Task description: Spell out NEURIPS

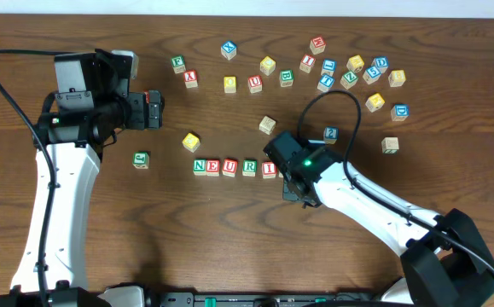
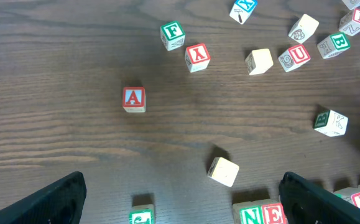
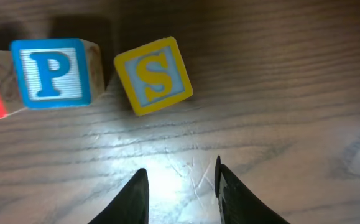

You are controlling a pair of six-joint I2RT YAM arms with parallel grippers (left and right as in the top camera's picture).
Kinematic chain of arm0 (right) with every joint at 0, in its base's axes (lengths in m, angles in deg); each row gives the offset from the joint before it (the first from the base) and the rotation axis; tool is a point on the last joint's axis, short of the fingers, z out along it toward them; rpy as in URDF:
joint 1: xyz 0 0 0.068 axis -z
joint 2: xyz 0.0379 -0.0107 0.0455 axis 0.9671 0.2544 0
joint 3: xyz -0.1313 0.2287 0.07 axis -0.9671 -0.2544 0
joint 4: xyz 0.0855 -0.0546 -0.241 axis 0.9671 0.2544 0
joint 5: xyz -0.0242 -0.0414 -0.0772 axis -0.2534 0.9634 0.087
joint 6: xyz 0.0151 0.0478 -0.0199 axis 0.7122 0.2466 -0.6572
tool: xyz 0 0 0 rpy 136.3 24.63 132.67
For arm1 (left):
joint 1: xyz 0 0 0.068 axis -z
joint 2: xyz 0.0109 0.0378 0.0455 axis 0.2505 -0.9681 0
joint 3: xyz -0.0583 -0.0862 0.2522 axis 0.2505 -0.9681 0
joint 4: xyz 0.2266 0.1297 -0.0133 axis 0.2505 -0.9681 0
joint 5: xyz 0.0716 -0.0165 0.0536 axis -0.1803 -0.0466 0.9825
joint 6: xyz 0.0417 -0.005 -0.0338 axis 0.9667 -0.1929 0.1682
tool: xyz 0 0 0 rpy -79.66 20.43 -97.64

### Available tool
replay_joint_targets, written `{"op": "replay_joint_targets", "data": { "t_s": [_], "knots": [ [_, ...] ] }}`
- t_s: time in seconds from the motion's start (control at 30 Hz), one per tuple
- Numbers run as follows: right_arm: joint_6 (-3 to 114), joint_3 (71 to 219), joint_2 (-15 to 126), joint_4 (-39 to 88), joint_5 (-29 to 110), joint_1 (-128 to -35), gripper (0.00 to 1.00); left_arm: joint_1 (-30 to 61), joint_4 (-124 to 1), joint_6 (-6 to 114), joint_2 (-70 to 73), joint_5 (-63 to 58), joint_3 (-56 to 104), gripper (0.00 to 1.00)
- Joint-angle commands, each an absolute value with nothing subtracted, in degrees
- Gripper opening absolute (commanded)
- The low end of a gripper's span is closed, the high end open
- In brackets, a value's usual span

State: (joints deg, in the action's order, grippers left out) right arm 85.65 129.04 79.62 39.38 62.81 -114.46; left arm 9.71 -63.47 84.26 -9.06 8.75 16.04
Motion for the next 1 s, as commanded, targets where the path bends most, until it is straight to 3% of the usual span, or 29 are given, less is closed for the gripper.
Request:
{"op": "replay_joint_targets", "data": {
  "t_s": [0.0, 0.97],
  "knots": [
    [88.0, 126.7, 80.1, 37.9, 63.4, -114.7, 0.30, 9.5, -63.5, 84.2, -8.8, 8.1, 17.4, 0.98],
    [90.4, 123.9, 81.1, 33.3, 67.9, -113.9, 0.32, 9.5, -63.5, 84.2, -8.8, 8.1, 17.4, 0.98]
  ]
}}
